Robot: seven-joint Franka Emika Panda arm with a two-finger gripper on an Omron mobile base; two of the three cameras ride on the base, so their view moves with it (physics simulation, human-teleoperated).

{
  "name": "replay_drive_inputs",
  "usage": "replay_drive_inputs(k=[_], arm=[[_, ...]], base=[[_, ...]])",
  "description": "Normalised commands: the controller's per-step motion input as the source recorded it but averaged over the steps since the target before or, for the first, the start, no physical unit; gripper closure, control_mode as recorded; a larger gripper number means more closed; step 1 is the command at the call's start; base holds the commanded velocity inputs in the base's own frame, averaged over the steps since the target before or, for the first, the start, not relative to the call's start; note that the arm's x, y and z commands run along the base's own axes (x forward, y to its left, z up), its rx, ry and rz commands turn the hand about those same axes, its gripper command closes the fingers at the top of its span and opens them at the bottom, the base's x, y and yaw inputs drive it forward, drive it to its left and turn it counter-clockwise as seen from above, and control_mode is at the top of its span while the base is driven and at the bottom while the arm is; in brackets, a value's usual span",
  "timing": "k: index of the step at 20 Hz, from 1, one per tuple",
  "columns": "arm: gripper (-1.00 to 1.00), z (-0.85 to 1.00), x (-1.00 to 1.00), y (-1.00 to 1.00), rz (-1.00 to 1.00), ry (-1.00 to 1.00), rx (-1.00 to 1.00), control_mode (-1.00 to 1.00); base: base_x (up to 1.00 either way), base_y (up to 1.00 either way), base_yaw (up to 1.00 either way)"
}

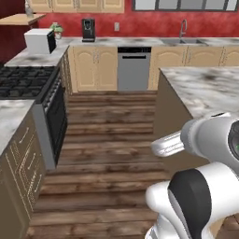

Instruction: There is a bowl on the dining counter. Grab a lemon wedge from the fridge and place it in the bowl. Then get the liquor bottle and glass cup from the cabinet and place them next to the bowl.

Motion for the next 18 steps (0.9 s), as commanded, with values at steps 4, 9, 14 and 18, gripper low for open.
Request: replay_drive_inputs(k=[4, 9, 14, 18], arm=[[-1.00, 0.00, 0.00, 0.00, 0.00, 0.00, 0.00, 1.00], [-1.00, 0.00, 0.00, 0.00, 0.00, 0.00, 0.00, 1.00], [-1.00, 0.00, 0.00, 0.00, 0.00, 0.00, 0.00, 1.00], [-1.00, 0.00, 0.00, 0.00, 0.00, 0.00, 0.00, 1.00]], base=[[0.86, 0.42, -0.02], [0.95, 0.09, -0.01], [0.89, -0.07, 0.00], [0.82, -0.05, 0.00]])
